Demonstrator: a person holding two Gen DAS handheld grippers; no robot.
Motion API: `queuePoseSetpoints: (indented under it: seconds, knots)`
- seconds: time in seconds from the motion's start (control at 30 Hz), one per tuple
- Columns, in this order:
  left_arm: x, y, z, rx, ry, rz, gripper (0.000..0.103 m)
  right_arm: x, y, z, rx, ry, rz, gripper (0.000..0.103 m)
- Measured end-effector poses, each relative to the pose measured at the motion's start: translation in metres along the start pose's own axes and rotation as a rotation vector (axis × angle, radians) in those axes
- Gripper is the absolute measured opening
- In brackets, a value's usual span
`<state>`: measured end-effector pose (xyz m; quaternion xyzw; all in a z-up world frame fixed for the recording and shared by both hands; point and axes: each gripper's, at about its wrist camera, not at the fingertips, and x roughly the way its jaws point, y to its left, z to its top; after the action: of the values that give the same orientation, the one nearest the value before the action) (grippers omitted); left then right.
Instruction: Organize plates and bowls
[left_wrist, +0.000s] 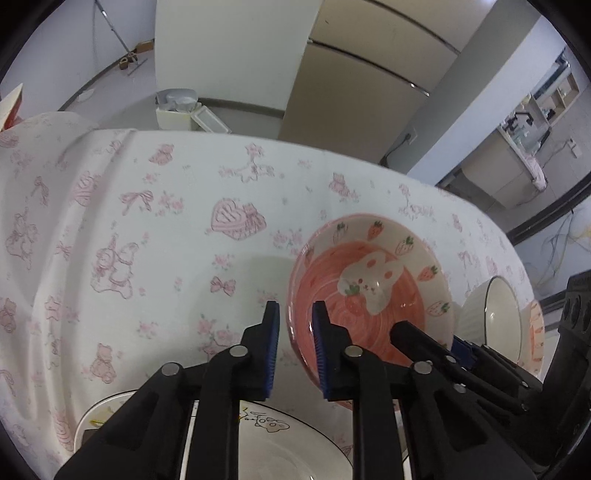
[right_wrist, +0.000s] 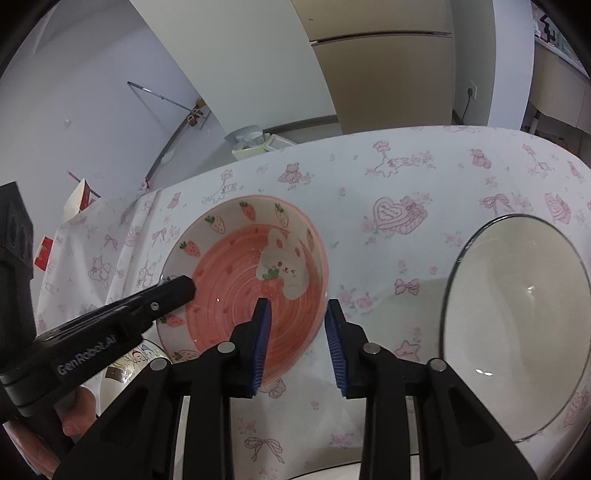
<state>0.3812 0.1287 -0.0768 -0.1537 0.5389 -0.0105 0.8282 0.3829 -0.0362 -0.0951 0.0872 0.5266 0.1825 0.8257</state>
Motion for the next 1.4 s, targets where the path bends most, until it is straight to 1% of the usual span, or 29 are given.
queuePoseSetpoints:
  seconds: [0.03,0.17,0.27,0.3,0.43,0.5,0.6,0.7,0.77,0.83,0.9,1.03,1.17,1.27,1.33,1.4]
  knots:
    - [0.003,-0.002,-0.001,0.006,0.005,0.003,0.017,0.003,0.0,-0.001,0.0,0.006,-0.005,0.027]
    - [0.01,-0.008,-0.003,0.032,0.009,0.031,0.017,0.005,0.0,-0.001,0.004,-0.009,-0.005,0.026]
    - [0.016,-0.008,-0.004,0.034,0.028,0.022,0.017,0.006,-0.001,-0.002,0.009,-0.021,-0.006,0.025]
    - [0.018,-0.007,-0.004,0.034,0.03,0.023,0.015,0.006,-0.001,-0.002,0.009,-0.024,-0.007,0.024]
    - [0.021,-0.009,-0.005,0.041,0.025,0.031,0.015,0.008,0.0,-0.002,0.005,-0.028,-0.014,0.023]
    - [0.023,-0.011,-0.006,0.044,0.024,0.039,0.015,0.009,-0.001,-0.003,0.012,-0.021,-0.011,0.023]
    - [0.027,-0.012,-0.006,0.041,0.03,0.032,0.015,0.018,-0.004,-0.006,0.062,0.015,0.012,0.024]
    - [0.028,-0.014,-0.005,0.049,0.027,0.041,0.015,0.021,-0.002,-0.008,0.047,0.007,0.005,0.025]
    - [0.029,-0.016,-0.005,0.047,0.025,0.04,0.015,0.021,-0.002,-0.008,0.044,0.004,0.003,0.023]
    - [0.027,-0.016,-0.006,0.047,0.018,0.042,0.015,0.02,-0.003,-0.01,0.045,-0.007,0.002,0.018]
    - [0.025,-0.014,-0.006,0.052,0.014,0.046,0.015,0.02,-0.005,-0.01,0.048,-0.018,0.011,0.016]
    - [0.019,-0.009,-0.002,0.039,0.015,0.019,0.013,0.019,-0.007,-0.01,0.057,-0.006,0.02,0.016]
    - [0.001,-0.013,-0.002,0.046,-0.029,-0.005,0.013,0.007,-0.007,-0.006,0.067,-0.022,0.036,0.016]
    - [-0.016,-0.022,-0.004,0.077,-0.079,0.0,0.013,-0.009,-0.007,-0.004,0.063,-0.055,0.041,0.016]
    - [-0.027,-0.027,-0.006,0.1,-0.111,0.012,0.01,-0.021,-0.005,-0.002,0.057,-0.078,0.038,0.016]
    - [-0.04,-0.031,-0.007,0.114,-0.138,0.005,0.01,-0.034,-0.002,-0.001,0.048,-0.102,0.037,0.016]
